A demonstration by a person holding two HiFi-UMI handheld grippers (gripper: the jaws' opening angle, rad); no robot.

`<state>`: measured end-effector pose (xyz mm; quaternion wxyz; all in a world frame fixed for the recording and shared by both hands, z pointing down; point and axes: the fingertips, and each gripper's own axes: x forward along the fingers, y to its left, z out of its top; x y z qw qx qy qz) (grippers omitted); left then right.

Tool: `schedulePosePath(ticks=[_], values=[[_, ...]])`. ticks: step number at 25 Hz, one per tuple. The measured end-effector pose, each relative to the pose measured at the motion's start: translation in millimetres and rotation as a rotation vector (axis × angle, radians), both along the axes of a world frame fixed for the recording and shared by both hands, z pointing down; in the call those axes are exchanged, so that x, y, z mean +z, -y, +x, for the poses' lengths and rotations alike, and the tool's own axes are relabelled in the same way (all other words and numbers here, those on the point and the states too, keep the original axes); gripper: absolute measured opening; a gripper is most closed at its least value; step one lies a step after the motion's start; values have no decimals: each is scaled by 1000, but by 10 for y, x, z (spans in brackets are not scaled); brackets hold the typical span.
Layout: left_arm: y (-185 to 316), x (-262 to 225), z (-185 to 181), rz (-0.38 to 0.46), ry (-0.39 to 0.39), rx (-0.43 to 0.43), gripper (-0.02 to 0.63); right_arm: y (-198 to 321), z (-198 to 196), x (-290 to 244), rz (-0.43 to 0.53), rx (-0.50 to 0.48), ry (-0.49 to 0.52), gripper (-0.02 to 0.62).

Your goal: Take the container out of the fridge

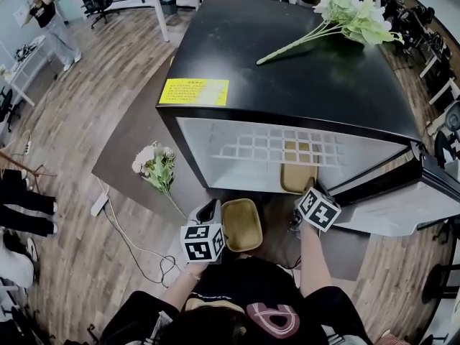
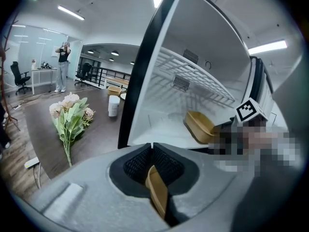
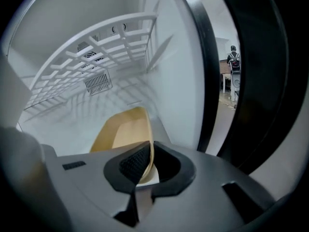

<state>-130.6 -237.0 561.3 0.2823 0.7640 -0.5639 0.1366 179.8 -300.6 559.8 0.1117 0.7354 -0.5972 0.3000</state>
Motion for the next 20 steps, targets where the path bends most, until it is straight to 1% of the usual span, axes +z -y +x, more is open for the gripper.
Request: schedulePosePath(ticks=[3, 9, 15, 20], values=[[-71, -6, 54, 0, -3, 9, 21, -116, -22, -43, 13, -18, -4, 31], [-199, -71, 213, 18, -9, 38, 20, -324, -42, -159, 52, -41, 30, 29], [-364, -129, 340, 27, -44, 49, 18, -535, -45, -138, 47, -56, 55, 31], [-479, -133, 405, 28, -42, 57, 17, -703, -46, -67, 31, -68, 60, 31]])
